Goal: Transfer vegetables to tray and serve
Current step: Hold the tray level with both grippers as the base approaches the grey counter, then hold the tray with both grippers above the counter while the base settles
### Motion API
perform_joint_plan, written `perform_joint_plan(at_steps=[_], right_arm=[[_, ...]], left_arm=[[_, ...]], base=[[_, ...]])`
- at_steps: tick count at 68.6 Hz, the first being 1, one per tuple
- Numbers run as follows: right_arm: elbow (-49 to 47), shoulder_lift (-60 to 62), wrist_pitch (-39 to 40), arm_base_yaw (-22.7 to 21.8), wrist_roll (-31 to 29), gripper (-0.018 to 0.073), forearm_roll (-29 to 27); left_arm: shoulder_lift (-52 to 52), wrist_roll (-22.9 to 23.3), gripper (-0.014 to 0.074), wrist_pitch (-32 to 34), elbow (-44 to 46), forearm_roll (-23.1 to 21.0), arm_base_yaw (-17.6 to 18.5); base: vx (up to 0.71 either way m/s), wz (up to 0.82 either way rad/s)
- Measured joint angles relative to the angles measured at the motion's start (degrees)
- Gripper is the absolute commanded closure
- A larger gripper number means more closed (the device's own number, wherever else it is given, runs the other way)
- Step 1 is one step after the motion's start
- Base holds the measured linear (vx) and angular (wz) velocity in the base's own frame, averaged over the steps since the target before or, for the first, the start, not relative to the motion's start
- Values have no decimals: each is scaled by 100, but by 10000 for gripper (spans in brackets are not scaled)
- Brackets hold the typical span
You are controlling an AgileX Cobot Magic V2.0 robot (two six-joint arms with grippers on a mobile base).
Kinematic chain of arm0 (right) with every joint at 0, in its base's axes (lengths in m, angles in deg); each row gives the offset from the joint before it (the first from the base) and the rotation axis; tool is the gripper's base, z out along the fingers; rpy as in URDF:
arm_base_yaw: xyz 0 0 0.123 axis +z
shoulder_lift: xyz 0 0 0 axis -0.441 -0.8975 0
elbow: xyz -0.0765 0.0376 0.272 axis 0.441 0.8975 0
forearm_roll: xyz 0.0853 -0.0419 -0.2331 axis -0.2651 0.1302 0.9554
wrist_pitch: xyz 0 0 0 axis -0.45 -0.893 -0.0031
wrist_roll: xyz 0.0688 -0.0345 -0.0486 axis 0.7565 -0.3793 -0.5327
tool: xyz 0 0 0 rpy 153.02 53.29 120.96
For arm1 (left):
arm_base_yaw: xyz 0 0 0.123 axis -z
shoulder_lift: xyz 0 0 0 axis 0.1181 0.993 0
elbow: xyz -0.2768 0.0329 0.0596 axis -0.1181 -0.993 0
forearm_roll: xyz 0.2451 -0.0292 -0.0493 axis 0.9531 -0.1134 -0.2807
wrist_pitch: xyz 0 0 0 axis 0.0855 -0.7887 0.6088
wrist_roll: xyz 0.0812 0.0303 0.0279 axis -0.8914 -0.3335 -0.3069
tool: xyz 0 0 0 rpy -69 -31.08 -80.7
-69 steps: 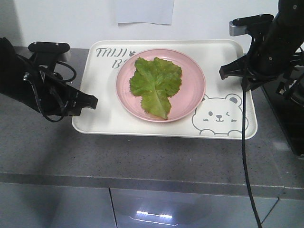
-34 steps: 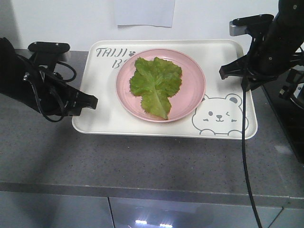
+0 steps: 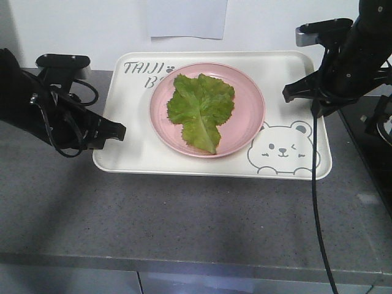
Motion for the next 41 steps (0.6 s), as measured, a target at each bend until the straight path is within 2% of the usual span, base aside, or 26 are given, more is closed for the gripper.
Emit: perform_joint_plan(at_steps=[41], right_arm=[[0,0,0,0,0,534,0]], left_arm=[[0,0,603,0,0,0,0]], base=[[7,-1]])
